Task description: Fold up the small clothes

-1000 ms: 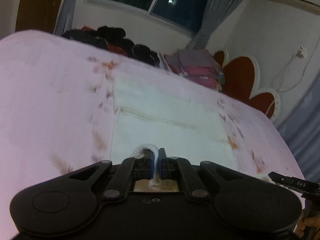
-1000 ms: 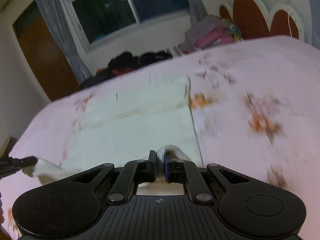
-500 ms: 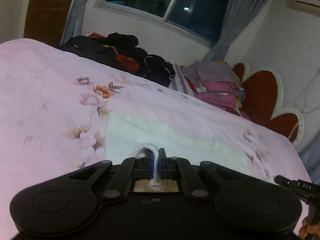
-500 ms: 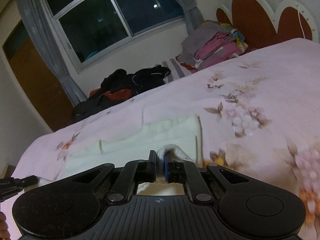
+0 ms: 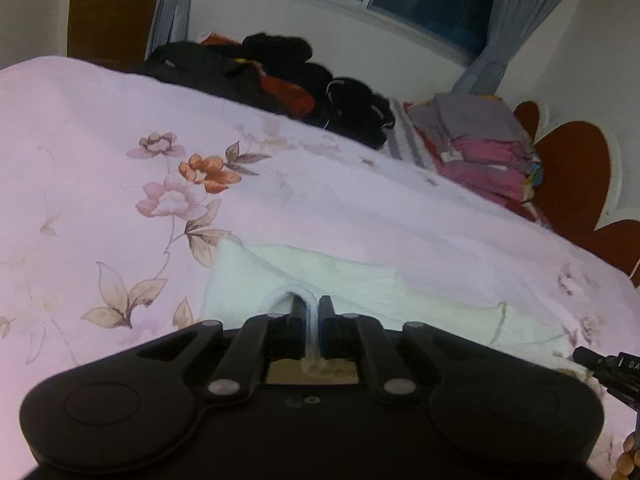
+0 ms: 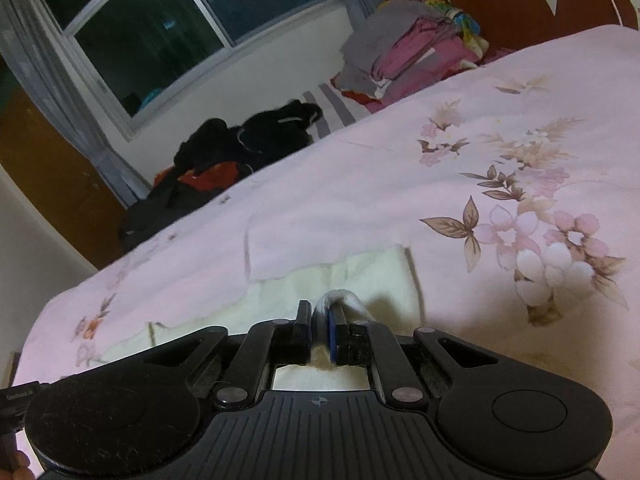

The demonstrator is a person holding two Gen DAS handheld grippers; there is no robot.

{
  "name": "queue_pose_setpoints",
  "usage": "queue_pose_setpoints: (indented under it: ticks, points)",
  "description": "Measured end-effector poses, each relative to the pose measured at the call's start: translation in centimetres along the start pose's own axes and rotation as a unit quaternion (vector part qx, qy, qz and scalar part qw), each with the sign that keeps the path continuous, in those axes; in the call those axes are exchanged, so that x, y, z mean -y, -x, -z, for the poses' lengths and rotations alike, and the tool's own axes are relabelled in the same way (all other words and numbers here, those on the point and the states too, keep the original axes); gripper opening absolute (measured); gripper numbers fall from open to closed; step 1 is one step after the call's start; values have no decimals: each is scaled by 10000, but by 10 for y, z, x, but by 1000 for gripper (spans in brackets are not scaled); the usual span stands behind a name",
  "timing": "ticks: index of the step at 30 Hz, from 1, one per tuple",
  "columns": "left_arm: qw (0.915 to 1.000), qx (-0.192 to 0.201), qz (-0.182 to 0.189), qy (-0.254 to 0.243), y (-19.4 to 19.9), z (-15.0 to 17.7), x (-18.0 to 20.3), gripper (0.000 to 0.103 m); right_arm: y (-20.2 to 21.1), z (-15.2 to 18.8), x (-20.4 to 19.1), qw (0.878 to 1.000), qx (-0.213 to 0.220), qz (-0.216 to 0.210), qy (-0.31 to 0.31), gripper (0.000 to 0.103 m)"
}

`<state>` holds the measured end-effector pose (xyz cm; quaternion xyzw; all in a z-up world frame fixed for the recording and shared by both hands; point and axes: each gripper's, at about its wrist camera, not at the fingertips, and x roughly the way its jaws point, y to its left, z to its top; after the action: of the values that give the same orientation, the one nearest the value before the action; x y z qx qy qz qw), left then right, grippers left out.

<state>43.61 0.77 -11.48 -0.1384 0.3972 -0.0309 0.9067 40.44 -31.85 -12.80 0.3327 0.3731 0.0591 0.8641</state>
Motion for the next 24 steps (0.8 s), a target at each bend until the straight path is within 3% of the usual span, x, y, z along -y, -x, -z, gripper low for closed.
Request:
queue_pose_setpoints:
  ticks: [2,4,5,7,8,15,18,20,23,24]
  points:
    - [9999,-13,-98,43,-4,-3,-3,24,-7,-2,1,10000,-74,50,36,8]
    - [9996,37,-201,213,-3,-7,-9,63,-11,-4,1,9999,-117,66,94,14]
    - [9992,115,-224,304,0,-9,-12,69,-10,-5,1,9999,-83,69,135,21]
    - [9990,235,-200,326,6,-13,-18,71,-5,-8,-1,9994,155,129,277,84]
    - [9991,239,-173,293,7,-15,-19,71,0,-9,-2,9987,319,122,383,87]
    - [9985,-19,8,-540,-6,-5,-7,60,-8,-5,-8,9945,97,75,1045,87]
    - [9977,-135,-60,-660,-22,-2,-4,52,-21,-1,-8,9932,-99,101,1152,63]
    - [9976,-193,-57,-669,-29,-1,-4,42,-27,1,-6,9923,-198,98,1216,60]
    - [9961,-188,-2,-859,-30,2,1,19,-33,3,-7,9894,-315,74,1416,57]
    - [9954,-171,6,-947,-30,3,3,8,-36,4,-8,9883,-375,47,1476,46]
